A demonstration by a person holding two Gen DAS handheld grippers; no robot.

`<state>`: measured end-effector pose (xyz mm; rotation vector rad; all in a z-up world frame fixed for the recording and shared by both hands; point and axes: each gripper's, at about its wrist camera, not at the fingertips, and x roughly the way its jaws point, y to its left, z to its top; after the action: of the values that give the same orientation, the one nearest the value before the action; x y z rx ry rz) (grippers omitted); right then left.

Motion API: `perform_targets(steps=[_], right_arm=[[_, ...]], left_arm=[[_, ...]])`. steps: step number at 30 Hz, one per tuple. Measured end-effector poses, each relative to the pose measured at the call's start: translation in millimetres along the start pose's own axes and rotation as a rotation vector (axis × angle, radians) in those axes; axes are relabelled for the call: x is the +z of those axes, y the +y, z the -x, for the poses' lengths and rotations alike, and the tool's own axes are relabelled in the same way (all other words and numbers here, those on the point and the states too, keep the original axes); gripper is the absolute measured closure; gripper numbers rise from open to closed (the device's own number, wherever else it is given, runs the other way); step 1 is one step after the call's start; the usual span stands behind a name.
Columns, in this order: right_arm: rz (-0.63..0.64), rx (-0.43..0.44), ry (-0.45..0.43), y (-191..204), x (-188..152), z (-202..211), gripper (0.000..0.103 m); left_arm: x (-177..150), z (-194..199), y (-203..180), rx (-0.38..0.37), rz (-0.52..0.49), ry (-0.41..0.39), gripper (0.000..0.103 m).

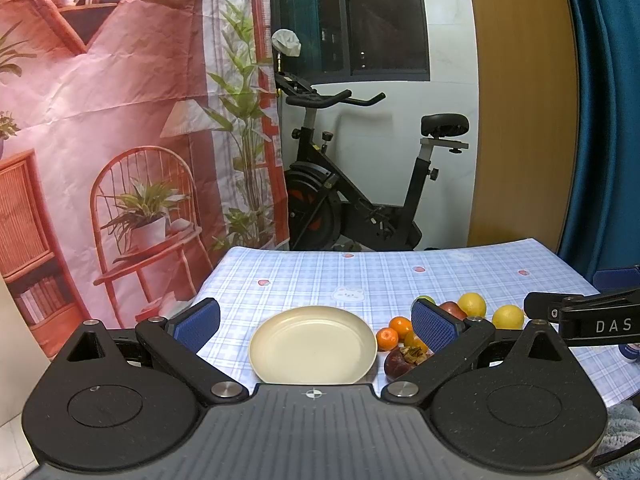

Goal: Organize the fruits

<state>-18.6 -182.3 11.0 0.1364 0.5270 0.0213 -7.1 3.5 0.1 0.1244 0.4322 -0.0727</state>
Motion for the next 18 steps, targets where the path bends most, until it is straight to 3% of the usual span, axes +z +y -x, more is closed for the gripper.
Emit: perform_targets(steps=[18], right_arm=[[0.001, 0.005, -0.007, 1.2, 0.6, 0.8, 0.0]], left_arm=[[-1.2, -0.4, -0.8, -0.001, 0.005, -0.003, 0.0]])
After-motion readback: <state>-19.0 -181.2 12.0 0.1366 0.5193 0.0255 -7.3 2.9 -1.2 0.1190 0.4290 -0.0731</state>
